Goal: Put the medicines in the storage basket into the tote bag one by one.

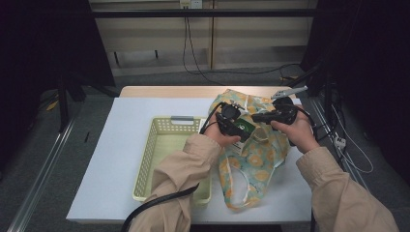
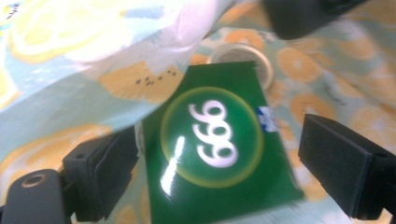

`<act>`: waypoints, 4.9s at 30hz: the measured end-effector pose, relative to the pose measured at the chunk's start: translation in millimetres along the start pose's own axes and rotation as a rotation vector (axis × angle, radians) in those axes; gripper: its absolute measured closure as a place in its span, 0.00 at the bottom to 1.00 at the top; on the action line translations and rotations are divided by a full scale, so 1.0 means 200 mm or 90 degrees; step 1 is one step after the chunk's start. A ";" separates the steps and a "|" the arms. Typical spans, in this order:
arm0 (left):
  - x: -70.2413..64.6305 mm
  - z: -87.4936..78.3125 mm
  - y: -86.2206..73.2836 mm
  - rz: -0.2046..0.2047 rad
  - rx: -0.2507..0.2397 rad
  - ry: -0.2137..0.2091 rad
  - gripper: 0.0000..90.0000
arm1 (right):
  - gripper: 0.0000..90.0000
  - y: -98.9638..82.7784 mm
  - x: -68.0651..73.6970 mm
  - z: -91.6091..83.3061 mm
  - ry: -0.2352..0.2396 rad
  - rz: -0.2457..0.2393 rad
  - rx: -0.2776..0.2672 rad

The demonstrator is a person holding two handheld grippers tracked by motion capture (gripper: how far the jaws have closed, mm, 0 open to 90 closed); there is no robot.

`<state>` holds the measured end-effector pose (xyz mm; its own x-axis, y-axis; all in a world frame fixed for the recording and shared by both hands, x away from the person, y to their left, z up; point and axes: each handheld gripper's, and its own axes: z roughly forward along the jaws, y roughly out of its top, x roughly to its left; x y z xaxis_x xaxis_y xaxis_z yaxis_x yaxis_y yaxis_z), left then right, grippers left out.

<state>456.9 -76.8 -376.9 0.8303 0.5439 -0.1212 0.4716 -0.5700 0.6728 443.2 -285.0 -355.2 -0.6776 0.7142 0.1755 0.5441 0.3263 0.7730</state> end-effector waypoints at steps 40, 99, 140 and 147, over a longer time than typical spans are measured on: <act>0.01 -0.06 -0.01 -0.008 0.013 -0.025 0.61 | 1.00 -0.03 -0.01 -0.01 -0.002 0.004 0.000; 0.22 -0.89 -0.38 -0.102 -0.022 0.061 0.70 | 1.00 -0.05 -0.02 -0.04 -0.022 0.015 -0.002; -0.23 -0.24 -0.09 0.028 0.068 -0.065 0.70 | 1.00 0.01 -0.02 -0.11 -0.020 0.012 -0.019; -0.24 -0.16 -0.09 0.030 0.082 -0.068 0.70 | 1.00 0.01 -0.02 -0.11 -0.021 0.011 -0.024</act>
<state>399.1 -73.0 -360.6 0.8758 0.4503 -0.1737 0.4603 -0.6711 0.5812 436.2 -300.2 -340.4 -0.6509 0.7399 0.1697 0.5365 0.2901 0.7925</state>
